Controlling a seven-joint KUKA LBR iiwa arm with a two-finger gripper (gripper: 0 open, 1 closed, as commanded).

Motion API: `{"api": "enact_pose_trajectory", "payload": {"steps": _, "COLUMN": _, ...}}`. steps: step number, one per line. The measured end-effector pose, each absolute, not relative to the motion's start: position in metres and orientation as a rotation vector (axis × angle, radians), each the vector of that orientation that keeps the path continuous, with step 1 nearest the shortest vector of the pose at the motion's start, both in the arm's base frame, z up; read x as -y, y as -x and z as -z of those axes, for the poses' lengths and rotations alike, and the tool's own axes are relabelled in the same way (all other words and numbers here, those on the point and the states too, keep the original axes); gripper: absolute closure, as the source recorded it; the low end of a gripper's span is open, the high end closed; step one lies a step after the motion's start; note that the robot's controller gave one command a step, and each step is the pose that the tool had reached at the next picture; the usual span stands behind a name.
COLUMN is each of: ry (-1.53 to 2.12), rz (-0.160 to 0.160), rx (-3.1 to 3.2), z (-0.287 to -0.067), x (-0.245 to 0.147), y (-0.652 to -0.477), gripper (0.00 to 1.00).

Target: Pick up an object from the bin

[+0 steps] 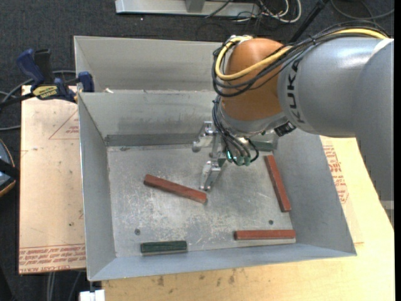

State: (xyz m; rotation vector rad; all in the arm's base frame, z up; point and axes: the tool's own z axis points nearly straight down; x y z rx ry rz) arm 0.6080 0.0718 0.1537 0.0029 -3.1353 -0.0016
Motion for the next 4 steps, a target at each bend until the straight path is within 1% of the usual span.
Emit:
{"api": "enact_pose_trajectory", "payload": {"steps": 1, "ry": -0.001, "rz": 0.002, "rx": 3.142, "z": -0.158, "x": -0.072, "y": -0.61, "gripper": 0.0}}
{"api": "enact_pose_trajectory", "payload": {"steps": 2, "ry": 0.045, "rz": 0.008, "rx": 3.155, "z": -0.079, "x": -0.1, "y": -0.586, "gripper": 1.0}}
{"api": "enact_pose_trajectory", "payload": {"steps": 3, "ry": 0.045, "rz": 0.009, "rx": 3.155, "z": -0.079, "x": -0.1, "y": -0.586, "gripper": 1.0}}
{"api": "enact_pose_trajectory", "payload": {"steps": 4, "ry": 0.05, "rz": 0.002, "rx": 3.144, "z": -0.213, "x": -0.107, "y": -0.591, "gripper": 1.0}}
